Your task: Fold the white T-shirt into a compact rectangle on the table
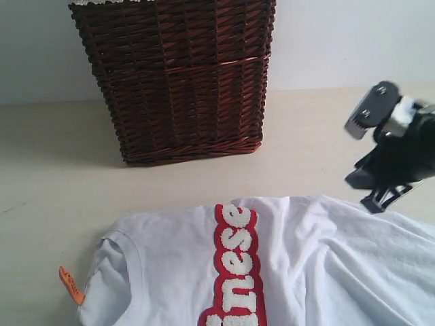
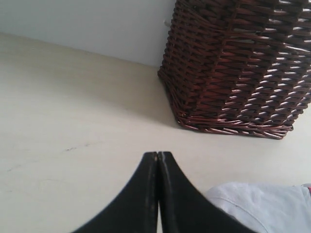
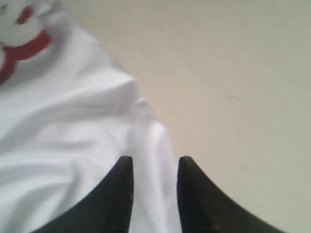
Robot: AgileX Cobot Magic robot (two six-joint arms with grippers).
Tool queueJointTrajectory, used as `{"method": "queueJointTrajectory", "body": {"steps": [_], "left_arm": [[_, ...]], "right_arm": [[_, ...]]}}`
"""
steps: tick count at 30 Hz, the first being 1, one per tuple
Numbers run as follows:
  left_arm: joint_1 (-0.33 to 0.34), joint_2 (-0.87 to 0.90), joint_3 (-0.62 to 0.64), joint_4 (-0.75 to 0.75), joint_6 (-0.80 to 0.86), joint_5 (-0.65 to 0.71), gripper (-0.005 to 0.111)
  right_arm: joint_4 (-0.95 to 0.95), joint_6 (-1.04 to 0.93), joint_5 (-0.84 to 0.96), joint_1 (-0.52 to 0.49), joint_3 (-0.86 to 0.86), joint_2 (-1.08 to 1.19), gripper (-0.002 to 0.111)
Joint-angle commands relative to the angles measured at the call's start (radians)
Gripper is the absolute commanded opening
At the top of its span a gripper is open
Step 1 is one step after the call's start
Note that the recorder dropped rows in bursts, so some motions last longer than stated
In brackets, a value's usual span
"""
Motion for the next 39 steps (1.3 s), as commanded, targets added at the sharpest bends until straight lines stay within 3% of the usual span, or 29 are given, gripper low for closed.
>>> {"method": "queueJointTrajectory", "body": {"steps": [1,2,8,16,29,39], "left_arm": [[-0.002,-0.007,0.002,-0.003,-0.003,0.0,0.0],[-0.002,-0.007,0.002,-0.003,-0.003,0.0,0.0],[-0.002,-0.007,0.002,-0.003,-0.003,0.0,0.0],[-0.002,-0.007,0.002,-0.003,-0.003,0.0,0.0],[-0.002,-0.007,0.002,-0.003,-0.003,0.0,0.0],[-0.002,-0.007,0.002,-0.003,-0.003,0.0,0.0]], "right_arm": [[-0.019,0.015,-0.007,-0.189,0.003,-0.021,0.005],[-0.029,0.036,0.024,-0.23,0.003,-0.007,0.0],[-0.142,0.08,0.228,-0.413,0.003,0.112,0.0],[-0.209,0.08,0.198,-0.446,0.003,0.21,0.0],[-0.209,0.043,-0.353,-0.446,-0.006,0.438,0.0],[-0.209,0.049,-0.405,-0.446,-0.169,0.576,0.0]]}}
